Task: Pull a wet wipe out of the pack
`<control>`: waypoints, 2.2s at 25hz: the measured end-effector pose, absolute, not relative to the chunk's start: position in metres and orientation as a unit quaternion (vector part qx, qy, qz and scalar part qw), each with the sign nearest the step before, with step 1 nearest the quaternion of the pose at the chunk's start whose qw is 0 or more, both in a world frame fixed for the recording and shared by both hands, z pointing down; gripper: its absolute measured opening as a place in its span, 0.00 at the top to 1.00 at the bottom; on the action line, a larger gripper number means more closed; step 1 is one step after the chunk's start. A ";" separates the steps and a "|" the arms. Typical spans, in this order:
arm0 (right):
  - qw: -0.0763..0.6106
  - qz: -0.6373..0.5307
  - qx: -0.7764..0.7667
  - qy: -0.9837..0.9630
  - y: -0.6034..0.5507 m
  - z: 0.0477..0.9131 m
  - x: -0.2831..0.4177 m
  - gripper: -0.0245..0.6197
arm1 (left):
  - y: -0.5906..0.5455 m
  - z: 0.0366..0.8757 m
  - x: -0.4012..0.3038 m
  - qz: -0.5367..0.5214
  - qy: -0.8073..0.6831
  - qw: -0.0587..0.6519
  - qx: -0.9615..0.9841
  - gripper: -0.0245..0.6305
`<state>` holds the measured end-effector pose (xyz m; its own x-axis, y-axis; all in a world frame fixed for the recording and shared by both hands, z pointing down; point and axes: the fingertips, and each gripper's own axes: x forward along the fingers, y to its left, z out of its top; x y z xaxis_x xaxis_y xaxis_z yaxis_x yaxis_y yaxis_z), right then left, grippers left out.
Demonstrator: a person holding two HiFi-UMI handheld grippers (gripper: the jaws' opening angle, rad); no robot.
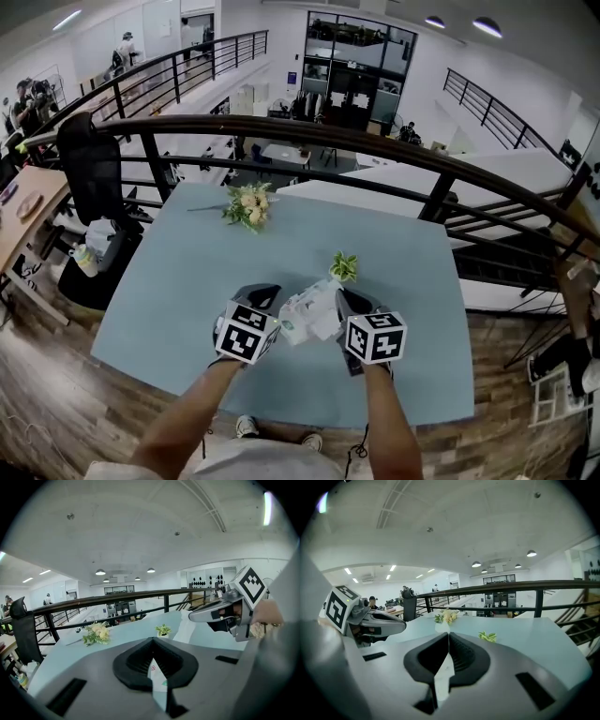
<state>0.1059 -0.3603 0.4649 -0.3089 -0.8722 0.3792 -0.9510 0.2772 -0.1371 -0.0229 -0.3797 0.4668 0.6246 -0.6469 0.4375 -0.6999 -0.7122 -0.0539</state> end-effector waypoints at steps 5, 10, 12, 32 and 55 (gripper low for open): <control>0.106 0.162 0.582 -0.790 -0.356 0.451 0.110 0.95 | -0.377 0.465 -0.021 0.216 -0.375 0.062 0.900 0.97; 0.099 0.148 0.590 -0.787 -0.352 0.437 0.114 0.95 | -0.375 0.461 -0.019 0.211 -0.375 0.060 0.901 0.97; 0.095 0.144 0.593 -0.786 -0.351 0.433 0.115 0.95 | -0.374 0.457 -0.018 0.207 -0.375 0.059 0.902 0.97; 0.047 0.097 0.636 -0.764 -0.329 0.387 0.144 0.95 | -0.373 0.427 -0.017 0.179 -0.382 0.041 0.906 0.97; 0.048 0.085 0.645 -0.758 -0.328 0.388 0.146 0.95 | -0.377 0.421 -0.025 0.170 -0.394 0.040 0.902 0.97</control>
<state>0.1462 -0.3279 0.3883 -0.1644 -0.9695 0.1819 -0.9857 0.1544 -0.0678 -0.0246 -0.3765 0.4212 0.6308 -0.6981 0.3388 -0.7253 -0.6856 -0.0624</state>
